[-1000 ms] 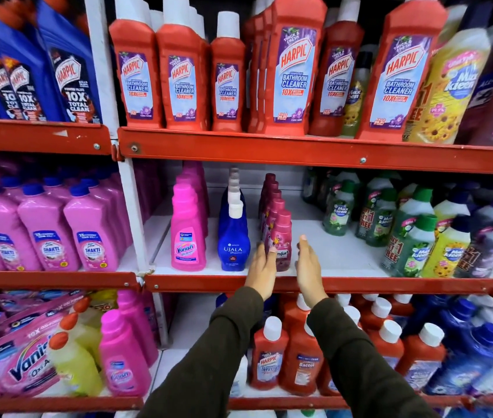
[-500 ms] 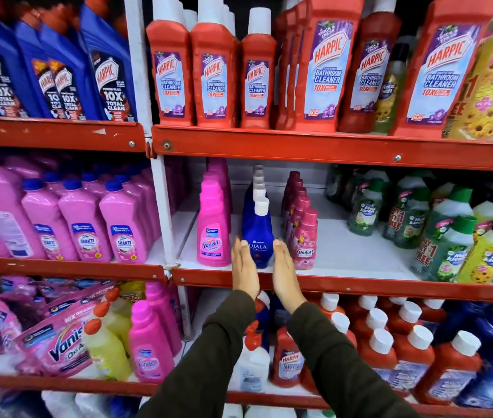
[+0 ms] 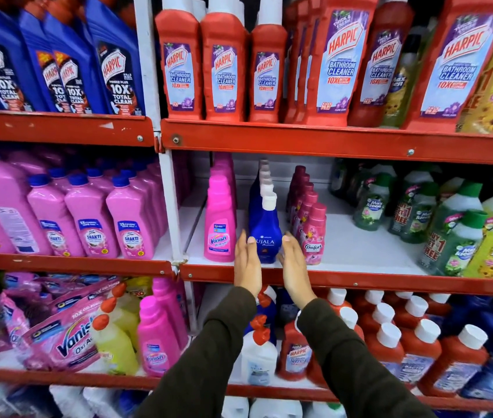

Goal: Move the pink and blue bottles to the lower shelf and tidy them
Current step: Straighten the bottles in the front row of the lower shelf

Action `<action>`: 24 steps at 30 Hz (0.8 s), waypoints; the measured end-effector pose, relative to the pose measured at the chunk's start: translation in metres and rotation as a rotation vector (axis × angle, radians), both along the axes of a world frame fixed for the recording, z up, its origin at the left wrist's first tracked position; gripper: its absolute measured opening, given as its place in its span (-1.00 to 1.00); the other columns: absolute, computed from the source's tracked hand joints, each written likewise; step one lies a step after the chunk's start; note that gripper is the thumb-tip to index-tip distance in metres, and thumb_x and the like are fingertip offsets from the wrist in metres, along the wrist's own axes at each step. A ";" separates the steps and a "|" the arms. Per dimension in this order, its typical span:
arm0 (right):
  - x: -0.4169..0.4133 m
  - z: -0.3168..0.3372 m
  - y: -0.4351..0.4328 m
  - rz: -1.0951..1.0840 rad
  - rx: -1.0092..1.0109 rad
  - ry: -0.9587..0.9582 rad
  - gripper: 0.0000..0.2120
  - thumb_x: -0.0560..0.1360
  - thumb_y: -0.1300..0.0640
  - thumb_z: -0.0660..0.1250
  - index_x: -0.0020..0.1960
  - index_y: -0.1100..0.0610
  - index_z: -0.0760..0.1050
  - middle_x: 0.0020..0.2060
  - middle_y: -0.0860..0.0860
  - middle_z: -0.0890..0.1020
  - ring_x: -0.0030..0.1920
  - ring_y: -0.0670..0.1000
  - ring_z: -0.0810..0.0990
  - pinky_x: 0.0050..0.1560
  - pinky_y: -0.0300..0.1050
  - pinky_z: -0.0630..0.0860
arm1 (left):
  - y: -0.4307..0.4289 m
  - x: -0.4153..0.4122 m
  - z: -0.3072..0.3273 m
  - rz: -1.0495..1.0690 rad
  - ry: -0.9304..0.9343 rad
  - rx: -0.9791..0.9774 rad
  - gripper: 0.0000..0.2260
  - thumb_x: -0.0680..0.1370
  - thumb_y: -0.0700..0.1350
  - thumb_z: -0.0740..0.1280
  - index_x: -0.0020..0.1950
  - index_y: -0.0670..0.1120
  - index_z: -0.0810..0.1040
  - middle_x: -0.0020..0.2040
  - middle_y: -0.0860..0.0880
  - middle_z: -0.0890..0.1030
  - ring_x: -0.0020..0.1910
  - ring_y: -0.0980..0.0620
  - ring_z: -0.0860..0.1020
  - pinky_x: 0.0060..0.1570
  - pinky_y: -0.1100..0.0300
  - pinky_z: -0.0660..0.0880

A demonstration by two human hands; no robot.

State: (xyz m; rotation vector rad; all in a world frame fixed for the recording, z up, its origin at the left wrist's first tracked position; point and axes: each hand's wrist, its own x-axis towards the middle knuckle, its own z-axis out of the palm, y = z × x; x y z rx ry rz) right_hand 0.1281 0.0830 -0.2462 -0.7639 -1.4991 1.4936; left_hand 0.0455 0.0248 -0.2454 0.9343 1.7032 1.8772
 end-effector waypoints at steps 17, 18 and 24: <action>-0.090 0.016 -0.043 0.187 -0.096 -0.112 -0.48 0.71 0.00 0.02 0.61 0.18 0.14 0.57 0.12 0.32 0.56 0.06 0.32 0.61 0.01 0.20 | -0.021 -0.098 0.006 -0.027 -0.208 -0.003 -0.54 0.75 0.00 -0.06 0.47 -0.22 0.39 0.40 -0.20 0.50 0.36 -0.09 0.52 0.34 0.17 0.47; -0.090 0.015 -0.041 0.193 -0.098 -0.108 -0.49 0.71 0.00 0.02 0.61 0.18 0.16 0.54 0.14 0.35 0.54 0.07 0.35 0.60 0.04 0.24 | -0.020 -0.101 0.003 -0.038 -0.219 -0.009 -0.54 0.75 0.01 -0.06 0.48 -0.24 0.38 0.41 -0.22 0.50 0.39 -0.13 0.50 0.42 0.06 0.43; -0.090 0.010 -0.037 0.203 -0.069 -0.128 -0.49 0.71 0.02 0.04 0.62 0.15 0.13 0.53 0.10 0.36 0.47 0.00 0.39 0.54 -0.07 0.29 | -0.019 -0.104 0.002 -0.049 -0.222 -0.027 -0.55 0.75 -0.04 -0.04 0.49 -0.28 0.35 0.42 -0.33 0.47 0.44 -0.24 0.44 0.52 -0.18 0.30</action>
